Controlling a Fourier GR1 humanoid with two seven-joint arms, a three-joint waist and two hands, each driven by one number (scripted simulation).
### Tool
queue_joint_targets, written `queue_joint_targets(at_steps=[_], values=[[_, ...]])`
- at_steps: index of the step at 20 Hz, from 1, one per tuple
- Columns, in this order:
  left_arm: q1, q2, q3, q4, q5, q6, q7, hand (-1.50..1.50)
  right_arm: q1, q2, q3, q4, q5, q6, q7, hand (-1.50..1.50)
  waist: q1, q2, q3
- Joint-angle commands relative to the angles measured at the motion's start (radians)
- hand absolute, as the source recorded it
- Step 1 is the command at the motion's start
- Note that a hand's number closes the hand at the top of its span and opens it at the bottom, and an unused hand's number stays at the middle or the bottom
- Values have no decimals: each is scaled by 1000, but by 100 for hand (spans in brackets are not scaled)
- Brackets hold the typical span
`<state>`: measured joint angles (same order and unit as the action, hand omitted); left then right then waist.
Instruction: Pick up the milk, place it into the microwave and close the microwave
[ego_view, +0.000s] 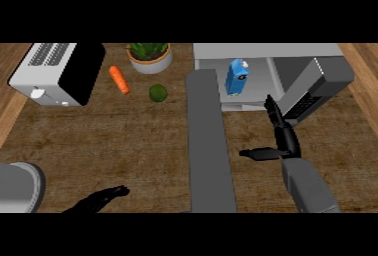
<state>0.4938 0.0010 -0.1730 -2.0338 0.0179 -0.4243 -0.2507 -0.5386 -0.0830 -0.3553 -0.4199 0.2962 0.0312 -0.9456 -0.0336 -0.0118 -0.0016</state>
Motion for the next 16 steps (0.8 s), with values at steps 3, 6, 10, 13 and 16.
queue_joint_targets(at_steps=[3, 6, 10, 13, 16], values=[[-101, -1, -73, 64, -80, 32, 74, 150, 228, 35, 64, -217, -15, 88, -39, -150, -23, -6, -2], [-150, -1, -124, 112, -127, 84, 66, 150, 340, -11, 71, -378, -52, 157, 20, -150, -17, -3, -2], [-253, -1, -161, 152, -195, 116, 131, 150, 505, -15, 85, -599, -88, 190, 75, -150, -12, 1, -1], [-373, -1, -128, 271, -198, 99, 126, 150, 628, 5, 102, -787, -96, 171, 128, -150, -3, 6, -1], [-505, -1, -219, 419, -215, 132, 179, 150, 649, -25, 73, -828, -119, 180, 144, -150, -9, 11, 0]])
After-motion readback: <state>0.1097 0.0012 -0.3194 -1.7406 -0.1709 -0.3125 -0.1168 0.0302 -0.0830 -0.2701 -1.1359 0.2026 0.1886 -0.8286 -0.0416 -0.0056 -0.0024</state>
